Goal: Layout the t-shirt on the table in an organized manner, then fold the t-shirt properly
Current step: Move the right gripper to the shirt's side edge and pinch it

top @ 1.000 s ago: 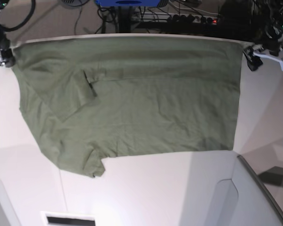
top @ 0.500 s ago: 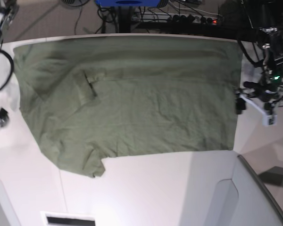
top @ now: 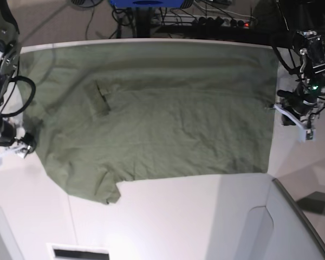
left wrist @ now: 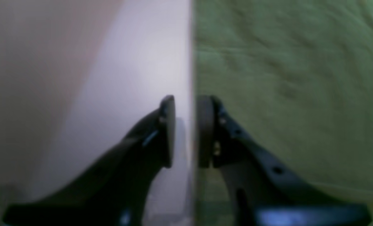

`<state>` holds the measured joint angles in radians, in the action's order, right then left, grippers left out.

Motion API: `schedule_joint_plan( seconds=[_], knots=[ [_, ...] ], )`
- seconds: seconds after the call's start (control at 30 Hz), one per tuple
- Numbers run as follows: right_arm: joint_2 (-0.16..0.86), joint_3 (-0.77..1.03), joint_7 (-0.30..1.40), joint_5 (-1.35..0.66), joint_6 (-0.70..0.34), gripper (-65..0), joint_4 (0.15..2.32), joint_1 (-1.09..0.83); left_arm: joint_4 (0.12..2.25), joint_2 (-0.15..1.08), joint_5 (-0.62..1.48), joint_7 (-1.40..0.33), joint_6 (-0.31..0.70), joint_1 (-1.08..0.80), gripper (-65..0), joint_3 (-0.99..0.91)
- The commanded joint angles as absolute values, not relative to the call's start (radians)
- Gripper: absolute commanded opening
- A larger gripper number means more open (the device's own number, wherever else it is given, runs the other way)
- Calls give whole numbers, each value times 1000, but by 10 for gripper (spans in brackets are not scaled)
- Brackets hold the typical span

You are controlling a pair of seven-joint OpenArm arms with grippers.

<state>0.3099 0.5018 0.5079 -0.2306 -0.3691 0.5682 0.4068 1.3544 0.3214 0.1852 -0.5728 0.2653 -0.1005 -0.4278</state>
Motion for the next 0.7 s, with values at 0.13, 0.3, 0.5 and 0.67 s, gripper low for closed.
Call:
schedule_joint_plan(
  seconds=[0.13,0.3,0.5,0.67],
  knots=[
    [318,503,512,-229,-375,-153,582,427,1368,323,186,-555,263,-81,-561,-438],
    [306,424,516,-231,-375,-155,582,427,1362,318,186,-555,263,-81,-563,-438],
    [282,358,512,-234,-367,-171,584,427,1303,320,186,-553,263,-61,-563,-441],
    [280,358,512,-234,-346,-405,584,429,1276,321,186,-553,263,-51,-564,-444]
  ],
)
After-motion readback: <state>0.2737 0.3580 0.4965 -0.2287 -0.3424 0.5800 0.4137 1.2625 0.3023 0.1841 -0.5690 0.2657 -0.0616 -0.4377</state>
